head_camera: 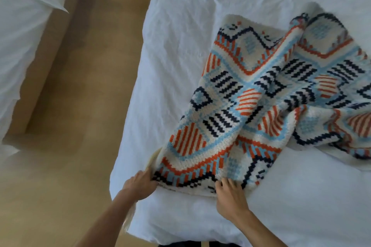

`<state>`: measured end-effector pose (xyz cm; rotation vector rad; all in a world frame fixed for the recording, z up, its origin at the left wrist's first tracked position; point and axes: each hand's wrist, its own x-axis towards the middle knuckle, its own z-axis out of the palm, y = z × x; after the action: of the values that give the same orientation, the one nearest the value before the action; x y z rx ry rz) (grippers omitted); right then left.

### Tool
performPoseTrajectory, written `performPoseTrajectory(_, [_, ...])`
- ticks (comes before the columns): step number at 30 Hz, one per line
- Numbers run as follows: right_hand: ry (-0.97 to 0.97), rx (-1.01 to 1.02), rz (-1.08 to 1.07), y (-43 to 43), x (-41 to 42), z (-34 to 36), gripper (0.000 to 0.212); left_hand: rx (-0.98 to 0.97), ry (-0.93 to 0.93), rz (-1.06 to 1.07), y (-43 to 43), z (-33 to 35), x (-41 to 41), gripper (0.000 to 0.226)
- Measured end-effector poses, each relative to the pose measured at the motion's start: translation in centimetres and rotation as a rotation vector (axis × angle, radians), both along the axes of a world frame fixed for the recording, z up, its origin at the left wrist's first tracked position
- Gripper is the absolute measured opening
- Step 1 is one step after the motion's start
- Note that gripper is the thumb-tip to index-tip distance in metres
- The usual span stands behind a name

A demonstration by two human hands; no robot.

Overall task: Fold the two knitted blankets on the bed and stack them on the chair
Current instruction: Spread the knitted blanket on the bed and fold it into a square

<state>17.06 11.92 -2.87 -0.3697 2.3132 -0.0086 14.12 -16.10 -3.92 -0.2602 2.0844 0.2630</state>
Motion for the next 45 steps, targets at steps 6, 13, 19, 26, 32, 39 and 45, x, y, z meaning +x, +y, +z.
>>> performPoseTrajectory(6, [-0.115,-0.202,-0.063,-2.3,-2.5,0.7,0.028,0.017,0.296,0.363,1.4,0.2,-1.6,0.005])
performPoseTrajectory(13, [0.026,-0.371,-0.071,-5.1,-5.7,0.2,0.029,-0.227,0.071,0.239,0.5,0.3,1.6,0.014])
performPoseTrajectory(19, [0.077,-0.446,-0.026,-4.9,-9.7,0.8,0.027,-0.24,0.169,0.266,3.4,0.8,-1.0,0.033])
performPoseTrajectory(26, [0.142,-0.441,-0.016,-5.1,-16.8,2.0,0.031,-0.137,0.206,0.299,5.3,1.3,-4.9,0.036])
performPoseTrajectory(32, [0.316,-0.445,0.137,-7.6,-22.2,0.6,0.035,-0.029,0.255,0.274,5.1,-0.3,-9.1,0.022])
performPoseTrajectory(39, [0.23,-0.144,0.455,-9.0,-23.9,-1.5,0.037,0.208,0.191,0.188,6.7,-1.3,-12.2,0.019])
performPoseTrajectory(45, [0.174,0.017,0.481,-4.9,-23.0,-1.5,0.067,0.338,0.09,0.106,10.0,-1.8,-13.3,0.045])
